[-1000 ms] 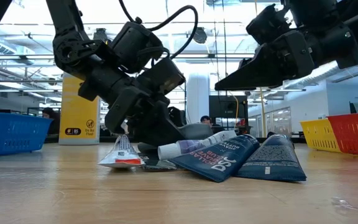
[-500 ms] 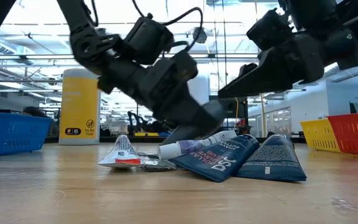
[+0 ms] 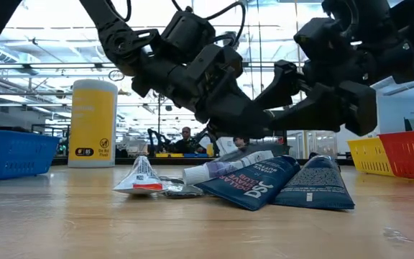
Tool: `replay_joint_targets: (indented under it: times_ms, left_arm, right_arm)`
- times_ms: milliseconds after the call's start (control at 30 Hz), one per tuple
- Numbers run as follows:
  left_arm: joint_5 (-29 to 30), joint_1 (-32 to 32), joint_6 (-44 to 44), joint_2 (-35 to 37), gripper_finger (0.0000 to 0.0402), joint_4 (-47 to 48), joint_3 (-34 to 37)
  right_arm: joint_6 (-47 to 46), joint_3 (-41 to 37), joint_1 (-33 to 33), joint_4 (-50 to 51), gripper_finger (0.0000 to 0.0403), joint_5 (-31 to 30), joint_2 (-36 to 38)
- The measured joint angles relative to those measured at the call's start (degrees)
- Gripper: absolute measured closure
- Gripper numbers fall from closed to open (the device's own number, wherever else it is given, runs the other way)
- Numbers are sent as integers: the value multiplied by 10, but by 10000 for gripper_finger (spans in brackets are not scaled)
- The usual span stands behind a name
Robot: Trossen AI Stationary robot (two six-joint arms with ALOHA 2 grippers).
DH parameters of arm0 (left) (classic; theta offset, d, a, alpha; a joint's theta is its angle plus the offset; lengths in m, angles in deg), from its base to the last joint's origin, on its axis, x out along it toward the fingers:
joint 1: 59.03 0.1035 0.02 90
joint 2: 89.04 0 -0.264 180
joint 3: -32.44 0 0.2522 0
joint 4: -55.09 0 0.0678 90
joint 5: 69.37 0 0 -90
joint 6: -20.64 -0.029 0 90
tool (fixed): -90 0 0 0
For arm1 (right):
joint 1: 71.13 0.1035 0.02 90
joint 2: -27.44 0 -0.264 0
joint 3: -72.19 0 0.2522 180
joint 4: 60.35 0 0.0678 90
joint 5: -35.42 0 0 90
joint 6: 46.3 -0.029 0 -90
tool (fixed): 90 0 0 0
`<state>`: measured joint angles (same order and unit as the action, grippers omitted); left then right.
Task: Pick & Place Travel size toiletries
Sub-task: Put the black deodorant into the yellow basket
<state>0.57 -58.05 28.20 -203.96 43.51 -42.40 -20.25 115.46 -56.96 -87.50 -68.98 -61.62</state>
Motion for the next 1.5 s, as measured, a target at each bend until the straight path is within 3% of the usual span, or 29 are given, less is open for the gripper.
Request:
replay_joint_targets:
  times_ms: [100, 233, 433, 533, 667, 867, 967, 1200, 1333, 1500]
  left_arm:
    - [0, 11, -11, 8, 176, 44, 0]
    - [20, 28, -35, 67, 195, 161, 1]
    - [198, 12, -48, 150, 225, 262, 15]
    - [245, -3, -35, 168, 237, 225, 58]
    - [251, -19, -1, 168, 248, 129, 130]
    - [257, -48, 31, 155, 260, -22, 213]
    - [272, -62, 31, 156, 265, -54, 233]
    - [307, -82, 18, 156, 260, -64, 240]
    - [307, -83, 17, 156, 262, -62, 240]
    - [307, -83, 16, 156, 270, -59, 240]
  right_arm:
    - [-21, 0, 7, 22, 103, 2, 0]
    - [-126, 0, -1, 22, 103, 61, 0]
    - [-259, 17, -26, 21, 103, 90, -38]
    - [-264, 43, -26, 20, 104, 111, -80]
    - [-268, 74, -25, 29, 116, 115, -129]
    - [-280, 87, -32, 43, 180, 114, -153]
    - [-298, 88, -37, 54, 204, 113, -147]
    - [-306, 88, -31, 169, 204, 77, -39]
    - [-343, 92, -21, 358, 204, 52, 96]
    - [-465, 140, -3, 684, 204, 53, 263]
